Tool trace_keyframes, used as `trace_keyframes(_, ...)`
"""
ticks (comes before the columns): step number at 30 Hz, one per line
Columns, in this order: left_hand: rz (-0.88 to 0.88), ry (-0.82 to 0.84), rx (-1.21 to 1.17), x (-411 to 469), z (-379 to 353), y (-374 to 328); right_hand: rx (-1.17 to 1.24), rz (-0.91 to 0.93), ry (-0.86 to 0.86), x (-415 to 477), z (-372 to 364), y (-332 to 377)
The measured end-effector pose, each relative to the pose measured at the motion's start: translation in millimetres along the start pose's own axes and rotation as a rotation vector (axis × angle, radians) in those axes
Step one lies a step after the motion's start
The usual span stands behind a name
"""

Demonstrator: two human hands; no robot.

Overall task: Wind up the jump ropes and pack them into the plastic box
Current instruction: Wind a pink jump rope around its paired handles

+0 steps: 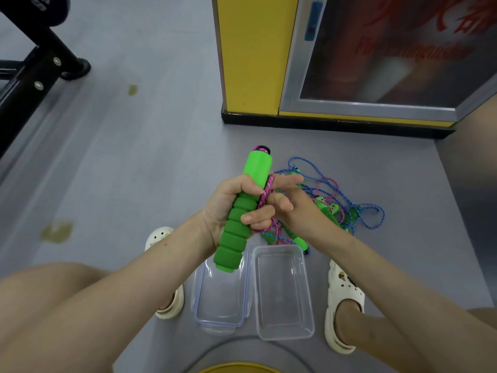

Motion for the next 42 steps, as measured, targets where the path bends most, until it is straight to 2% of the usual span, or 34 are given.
trace_keyframes(2, -0.008, -0.047, 0.012, 0.1, 3.2, -0.5, -0.021, -0.042, -0.003, 1.2, 2.3, -10.0)
trace_keyframes(8, -0.146, -0.33, 0.0, -4.3, 23.1, -11.9, 0.242, 0.018, 0.114, -12.2, -8.6, 3.2)
trace_keyframes(10, -0.18, -0.444, -0.031, -6.9, 30.1, -12.9, 0.202, 0.029, 0.159, -14.6, -15.7, 6.6)
trace_keyframes(13, -0.211, -0.526, 0.011, -8.9, 28.6, -16.3, 0.185, -0.011, 0.175, -13.0, -18.2, 3.5)
trace_keyframes(16, -0.195, -0.591, 0.199, -11.3, 25.4, -19.9, 0.104, -0.058, 0.192, -11.3, -23.0, -3.1)
trace_keyframes(20, -0.224, -0.765, 0.421, -22.6, 40.4, -33.2, 0.047, -0.047, 0.256, -15.1, -30.2, -5.1)
trace_keyframes(23, -0.128, -0.834, 0.795, -29.0, 51.8, -41.4, 0.001, -0.04, 0.261, -17.3, -27.3, -7.2)
trace_keyframes(25, -0.017, -0.8, 1.031, -27.0, 51.2, -38.9, -0.007, -0.023, 0.245, -17.9, -22.1, -3.3)
trace_keyframes(26, 0.045, -0.772, 1.071, -26.0, 52.4, -33.8, 0.004, -0.006, 0.235, -18.0, -18.8, 0.3)
trace_keyframes(29, 0.194, -0.67, 1.031, -23.5, 51.6, -13.2, 0.083, 0.043, 0.158, -16.9, -2.8, 11.2)
trace_keyframes(31, 0.263, -0.625, 0.921, -23.6, 52.0, -1.0, 0.146, 0.054, 0.093, -14.9, 8.8, 12.0)
trace_keyframes(36, 0.283, -0.611, 0.606, -27.4, 55.6, 9.2, 0.294, 0.046, -0.033, -11.3, 24.2, 8.0)
trace_keyframes(40, 0.323, -0.416, 0.392, -23.4, 42.5, 25.4, 0.371, 0.012, -0.05, -9.0, 30.7, 2.9)
trace_keyframes(42, 0.307, -0.329, 0.269, -20.7, 35.7, 29.8, 0.485, 0.002, -0.036, -9.0, 27.8, 1.7)
Point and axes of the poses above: each hand's wrist, its own x-axis towards the middle knuckle, its own z-axis out of the back of the hand, y = z × x, the point moved 10 cm from there along x, towards the middle knuckle, and after that the axes turned 3 degrees about y, right-handed, at the moved point
